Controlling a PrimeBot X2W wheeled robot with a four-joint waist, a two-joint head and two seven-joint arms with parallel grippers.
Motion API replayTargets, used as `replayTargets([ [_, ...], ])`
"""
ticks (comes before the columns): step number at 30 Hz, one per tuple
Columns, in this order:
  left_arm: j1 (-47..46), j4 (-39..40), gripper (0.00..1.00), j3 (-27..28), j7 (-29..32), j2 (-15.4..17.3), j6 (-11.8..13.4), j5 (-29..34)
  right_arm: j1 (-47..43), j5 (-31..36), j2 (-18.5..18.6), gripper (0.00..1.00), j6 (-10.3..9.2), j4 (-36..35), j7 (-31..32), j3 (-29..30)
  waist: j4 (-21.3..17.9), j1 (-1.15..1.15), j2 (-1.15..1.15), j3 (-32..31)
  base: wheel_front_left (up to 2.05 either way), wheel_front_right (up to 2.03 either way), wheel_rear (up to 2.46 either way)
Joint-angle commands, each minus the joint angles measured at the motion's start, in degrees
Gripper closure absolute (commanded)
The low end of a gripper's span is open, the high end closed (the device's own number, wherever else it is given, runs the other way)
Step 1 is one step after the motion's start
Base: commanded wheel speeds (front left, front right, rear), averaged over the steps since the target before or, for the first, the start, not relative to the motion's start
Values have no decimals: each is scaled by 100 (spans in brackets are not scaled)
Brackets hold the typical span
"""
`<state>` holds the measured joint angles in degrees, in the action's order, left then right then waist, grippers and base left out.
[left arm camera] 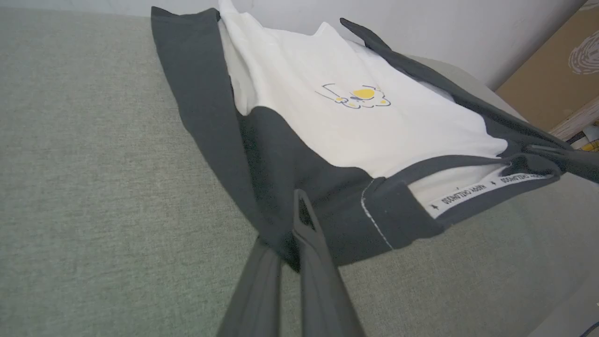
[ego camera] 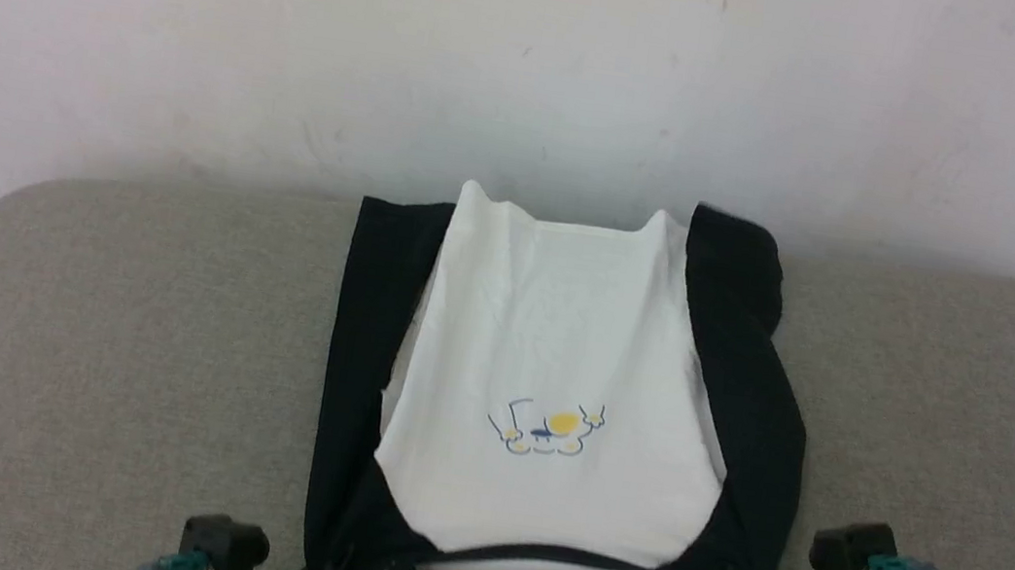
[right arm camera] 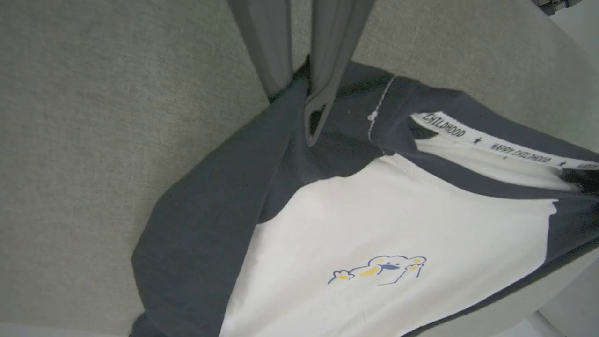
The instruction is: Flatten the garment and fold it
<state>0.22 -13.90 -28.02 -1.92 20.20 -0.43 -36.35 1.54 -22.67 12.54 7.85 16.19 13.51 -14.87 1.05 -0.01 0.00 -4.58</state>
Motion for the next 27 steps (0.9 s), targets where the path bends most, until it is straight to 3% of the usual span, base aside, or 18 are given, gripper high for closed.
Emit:
replayTargets([
  [1,148,78,100,5,64,123,73,-36,-136,23,130,100,-36,-125,152,15,60,1,0,-96,0,0,0],
  [9,865,649,100,-199,485,344,234,-113,-827,-280,562,100,-36,-988,1576,-59,158,1,0,-211,0,0,0],
  [17,1475,820,100,-377,738,503,301,-227,-1770,-537,620,100,-36,-1595,2883,237,244,1,0,-164,0,0,0],
  [24,1400,626,100,-406,612,449,302,-177,-1997,-403,467,100,-36,-1848,2986,474,279,1,0,-17,0,0,0],
  [25,1370,604,100,-402,592,442,297,-171,-1961,-344,437,51,-36,-1872,2915,540,282,1,0,9,0,0,0],
  [26,1326,597,27,-387,551,441,303,-150,-1923,-326,433,0,-36,-1913,2891,539,289,1,0,28,0,0,0],
  [27,1285,597,0,-371,508,440,306,-133,-1879,-342,431,0,-36,-1978,2862,553,294,1,0,51,0,0,0],
])
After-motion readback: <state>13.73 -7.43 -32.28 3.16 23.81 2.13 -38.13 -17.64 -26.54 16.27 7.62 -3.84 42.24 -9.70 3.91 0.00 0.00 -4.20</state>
